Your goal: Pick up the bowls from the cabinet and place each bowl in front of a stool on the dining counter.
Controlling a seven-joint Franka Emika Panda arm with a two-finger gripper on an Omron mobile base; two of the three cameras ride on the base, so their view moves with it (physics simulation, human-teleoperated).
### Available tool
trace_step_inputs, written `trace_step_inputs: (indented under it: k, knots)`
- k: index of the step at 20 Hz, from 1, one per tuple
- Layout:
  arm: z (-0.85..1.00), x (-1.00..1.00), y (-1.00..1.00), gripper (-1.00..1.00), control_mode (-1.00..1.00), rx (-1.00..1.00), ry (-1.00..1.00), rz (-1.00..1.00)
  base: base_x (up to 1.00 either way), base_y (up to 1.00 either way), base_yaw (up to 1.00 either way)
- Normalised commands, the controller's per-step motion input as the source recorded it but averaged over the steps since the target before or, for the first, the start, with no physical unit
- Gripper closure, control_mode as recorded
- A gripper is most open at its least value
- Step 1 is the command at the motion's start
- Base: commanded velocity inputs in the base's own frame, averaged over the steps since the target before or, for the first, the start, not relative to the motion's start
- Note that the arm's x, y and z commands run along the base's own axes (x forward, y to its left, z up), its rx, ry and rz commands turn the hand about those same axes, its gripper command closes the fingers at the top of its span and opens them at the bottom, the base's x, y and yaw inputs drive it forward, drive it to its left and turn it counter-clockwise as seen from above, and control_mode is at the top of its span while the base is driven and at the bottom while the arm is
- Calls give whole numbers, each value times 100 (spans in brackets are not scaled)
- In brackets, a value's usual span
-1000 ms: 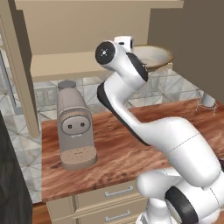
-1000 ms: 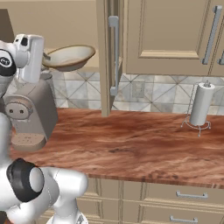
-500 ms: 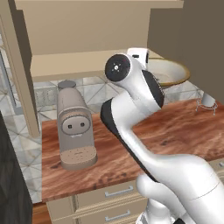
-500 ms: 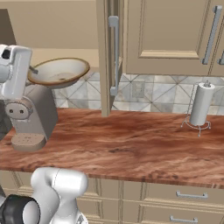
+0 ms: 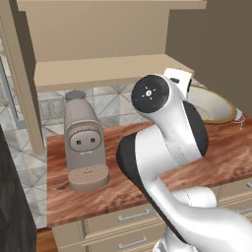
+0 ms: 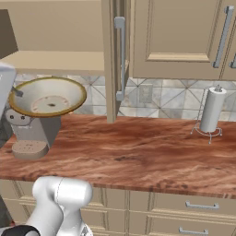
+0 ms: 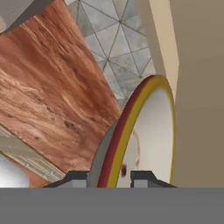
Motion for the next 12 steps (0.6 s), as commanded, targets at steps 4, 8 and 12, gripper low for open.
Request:
trace_step_inputs:
  k: [4,8,12]
  knots:
    - [-34,-29,0,100,-100,1,9,-8,0,0,0]
    - [-14,0,0,100,-100,0,4,0,0,0,0]
    - [0,0,0,100,-100,0,0,0,0,0,0]
